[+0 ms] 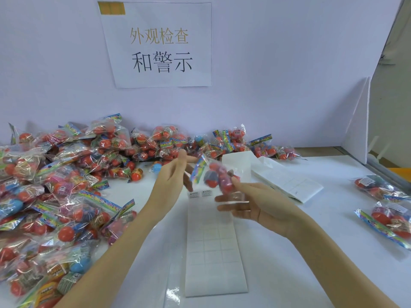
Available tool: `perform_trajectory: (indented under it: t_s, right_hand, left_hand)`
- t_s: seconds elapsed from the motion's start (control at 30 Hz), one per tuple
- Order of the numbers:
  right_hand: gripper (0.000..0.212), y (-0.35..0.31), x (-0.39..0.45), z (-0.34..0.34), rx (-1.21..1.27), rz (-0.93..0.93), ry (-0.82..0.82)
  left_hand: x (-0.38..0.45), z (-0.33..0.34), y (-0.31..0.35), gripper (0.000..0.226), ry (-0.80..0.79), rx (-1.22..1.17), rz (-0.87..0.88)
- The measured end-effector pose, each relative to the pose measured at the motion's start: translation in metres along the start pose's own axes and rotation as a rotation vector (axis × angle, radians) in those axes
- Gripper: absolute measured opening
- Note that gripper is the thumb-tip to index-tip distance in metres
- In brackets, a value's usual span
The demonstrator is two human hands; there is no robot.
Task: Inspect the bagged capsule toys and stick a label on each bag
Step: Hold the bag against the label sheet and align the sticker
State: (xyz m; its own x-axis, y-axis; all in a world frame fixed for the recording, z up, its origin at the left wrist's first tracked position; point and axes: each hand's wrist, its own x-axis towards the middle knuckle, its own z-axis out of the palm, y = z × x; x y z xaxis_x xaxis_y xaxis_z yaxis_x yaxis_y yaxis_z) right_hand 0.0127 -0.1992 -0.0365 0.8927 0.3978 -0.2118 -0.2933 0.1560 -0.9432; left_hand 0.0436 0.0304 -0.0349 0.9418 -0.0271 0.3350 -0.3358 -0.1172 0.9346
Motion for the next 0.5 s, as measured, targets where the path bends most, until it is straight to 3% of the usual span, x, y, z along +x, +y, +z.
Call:
perform_trajectory:
  t_s: [0.07,0.1,0.17,0.23,0.3,0.37,0.5]
  right_hand:
    - [0.031,-0.010,-0.003,-0.010,0.169,-0.101,0.032]
    - [0.028,-0.017,-0.006,-0.015,0.328,-0.186,-0.039]
    - [0.025,-0.027,-0.016,-0.023,0.800,-0.358,-0.399]
    - [0.037,-0.032,-0.027,-0.028,1.105,-0.366,-0.710]
    - [0.040,-0.030,-0.028,-0.026,1.073,-0.310,-0.735]
    - [0.039,-0.024,-0.023,-0.022,0.991,-0.247,-0.706]
    - [0.036,-0.016,-0.014,-0.019,0.823,-0.152,-0.543]
  left_hand:
    - [0.004,-0.004,-0.004,0.046,0.123,0.108,0.017]
    - [0.006,-0.009,-0.009,0.034,0.199,0.296,0.069]
    - [0.009,-0.022,-0.020,0.027,0.305,0.766,0.129]
    - [0.007,-0.033,-0.029,0.049,0.262,1.138,-0.004]
    - [0.004,-0.041,-0.035,0.067,0.140,1.360,-0.231]
    - [0.003,-0.045,-0.038,0.074,0.041,1.416,-0.367]
    - [0.006,-0.046,-0.034,0.057,0.065,1.375,-0.225]
